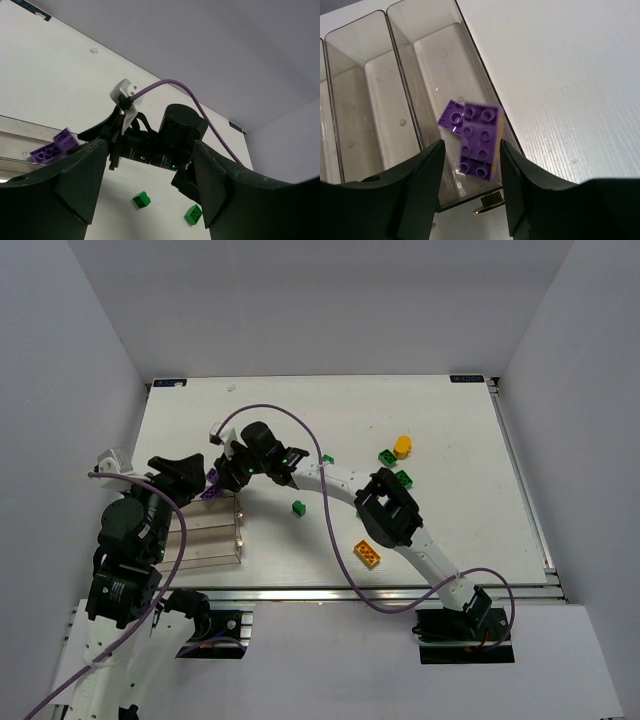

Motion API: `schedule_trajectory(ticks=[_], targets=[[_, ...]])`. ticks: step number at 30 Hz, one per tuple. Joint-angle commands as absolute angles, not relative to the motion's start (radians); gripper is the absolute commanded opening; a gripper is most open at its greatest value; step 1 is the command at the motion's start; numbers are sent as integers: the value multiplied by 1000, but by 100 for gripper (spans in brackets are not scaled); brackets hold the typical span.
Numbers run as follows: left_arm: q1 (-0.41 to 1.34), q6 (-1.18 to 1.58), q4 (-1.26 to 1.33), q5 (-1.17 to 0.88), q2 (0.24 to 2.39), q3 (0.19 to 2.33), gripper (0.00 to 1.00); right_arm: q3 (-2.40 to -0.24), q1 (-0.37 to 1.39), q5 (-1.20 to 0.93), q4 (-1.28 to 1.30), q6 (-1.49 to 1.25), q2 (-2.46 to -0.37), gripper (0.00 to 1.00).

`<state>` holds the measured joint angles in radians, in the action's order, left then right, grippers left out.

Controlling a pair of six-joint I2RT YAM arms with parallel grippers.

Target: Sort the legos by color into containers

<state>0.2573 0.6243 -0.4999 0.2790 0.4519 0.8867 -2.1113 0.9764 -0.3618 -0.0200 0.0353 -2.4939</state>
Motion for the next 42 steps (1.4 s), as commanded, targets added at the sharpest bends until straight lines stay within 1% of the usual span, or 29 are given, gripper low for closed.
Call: schedule_trajectory(ticks=[1, 7, 8, 9, 10, 11, 12, 13, 15, 17, 19, 20, 21, 22, 23, 24, 25, 26, 27, 29, 30, 32, 33, 34, 35, 36, 37, 40, 42], targets=[[259, 612, -505, 192, 456, 902, 79, -2105, 982, -393, -86, 57, -2415, 54], [259, 630, -440, 118, 456, 864, 74, -2066, 977, -442, -74, 8, -2339, 57], [259, 630, -434, 103, 459, 862, 67, -2069, 976, -443, -65, -17, -2336, 56], [259, 632, -428, 95, 474, 862, 60, -2083, 973, -433, -54, -46, -2327, 52], [259, 638, -422, 84, 486, 862, 50, -2089, 965, -422, -23, -66, -2318, 39], [259, 641, -417, 39, 503, 861, 26, -2088, 948, -410, -11, -87, -2287, 29], [259, 646, -413, 9, 543, 859, 19, -2062, 940, -399, -3, -122, -2264, 9], [259, 653, -396, -36, 564, 845, 16, -2040, 913, -394, 32, -139, -2243, 0], [259, 695, -373, -151, 612, 819, 11, -1959, 871, -400, 60, -178, -2170, 0], [268, 736, -336, -207, 692, 776, 10, -1899, 807, -419, 124, -202, -2123, 0], [268, 803, -322, -254, 756, 759, 24, -1794, 744, -440, 170, -213, -2062, 0], [268, 816, -318, -270, 826, 753, 31, -1754, 708, -451, 204, -203, -2016, 0], [268, 831, -319, -284, 865, 759, 43, -1714, 687, -459, 222, -180, -1988, 36], [279, 857, -336, -287, 903, 767, 52, -1665, 649, -463, 248, -151, -1973, 54], [279, 865, -353, -287, 981, 785, 63, -1648, 614, -477, 277, -82, -1939, 68], [293, 888, -382, -250, 1024, 807, 68, -1634, 592, -504, 338, -55, -1927, 86], [304, 888, -434, -232, 1069, 828, 68, -1622, 539, -512, 359, -35, -1915, 89], [314, 888, -461, -218, 1162, 886, 69, -1583, 523, -523, 388, -11, -1881, 89], [342, 890, -483, -201, 1205, 915, 69, -1563, 508, -532, 396, -8, -1862, 87], [380, 900, -549, -146, 1297, 977, 72, -1536, 453, -541, 422, -5, -1824, 79], [400, 920, -575, -123, 1393, 1047, 72, -1519, 442, -529, 455, 27, -1813, 67], [465, 951, -662, -54, 1492, 1121, 73, -1506, 407, -522, 486, 38, -1796, 54], [485, 968, -704, -25, 1546, 1167, 74, -1490, 393, -500, 494, 31, -1787, 39], [524, 1004, -797, -15, 1651, 1258, 74, -1479, 371, -500, 495, 26, -1779, 33], [544, 1028, -845, 77, 1696, 1300, 74, -1467, 348, -499, 494, 23, -1760, 30], [563, 1076, -897, 113, 1738, 1345, 75, -1441, 339, -502, 486, 12, -1746, 28], [578, 1097, -973, 139, 1805, 1414, 75, -1427, 313, -503, 471, 8, -1737, 28], [627, 1155, -1090, 227, 1903, 1521, 78, -1379, 288, -520, 450, -20, -1698, 28], [649, 1167, -1103, 248, 1931, 1545, 78, -1365, 273, -531, 440, -23, -1675, 29]])
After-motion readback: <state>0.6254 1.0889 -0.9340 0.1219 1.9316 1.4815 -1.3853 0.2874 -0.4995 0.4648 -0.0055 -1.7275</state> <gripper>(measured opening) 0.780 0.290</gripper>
